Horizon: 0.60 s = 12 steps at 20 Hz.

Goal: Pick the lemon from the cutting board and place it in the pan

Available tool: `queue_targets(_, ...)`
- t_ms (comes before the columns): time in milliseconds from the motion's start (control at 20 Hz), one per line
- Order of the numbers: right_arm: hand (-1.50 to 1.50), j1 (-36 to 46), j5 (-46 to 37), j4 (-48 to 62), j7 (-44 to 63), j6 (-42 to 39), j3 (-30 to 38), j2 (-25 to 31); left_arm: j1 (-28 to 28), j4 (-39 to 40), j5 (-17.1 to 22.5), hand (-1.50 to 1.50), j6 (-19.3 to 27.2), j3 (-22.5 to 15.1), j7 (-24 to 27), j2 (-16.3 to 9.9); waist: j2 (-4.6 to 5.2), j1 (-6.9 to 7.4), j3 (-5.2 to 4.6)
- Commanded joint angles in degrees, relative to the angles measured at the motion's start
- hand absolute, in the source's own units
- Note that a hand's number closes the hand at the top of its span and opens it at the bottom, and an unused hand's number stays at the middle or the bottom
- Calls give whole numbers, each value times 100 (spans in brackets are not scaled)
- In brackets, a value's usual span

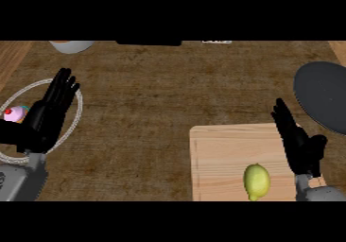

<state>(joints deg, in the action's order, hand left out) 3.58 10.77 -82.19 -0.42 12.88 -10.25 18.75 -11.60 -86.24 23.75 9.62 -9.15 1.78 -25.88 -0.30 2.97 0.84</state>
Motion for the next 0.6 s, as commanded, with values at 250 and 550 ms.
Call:
queue_targets(250, 150, 366, -841, -2378, -2441, -637, -585, 399, 340, -169, -480, 0, 258, -390, 380, 324, -212, -537, -86)
queue_targets(550, -150, -2570, -1257, -2548, -4597, 332, 53, 387, 967, -319, -743, 0, 478, -847, 730, 789, -68, -748, -63)
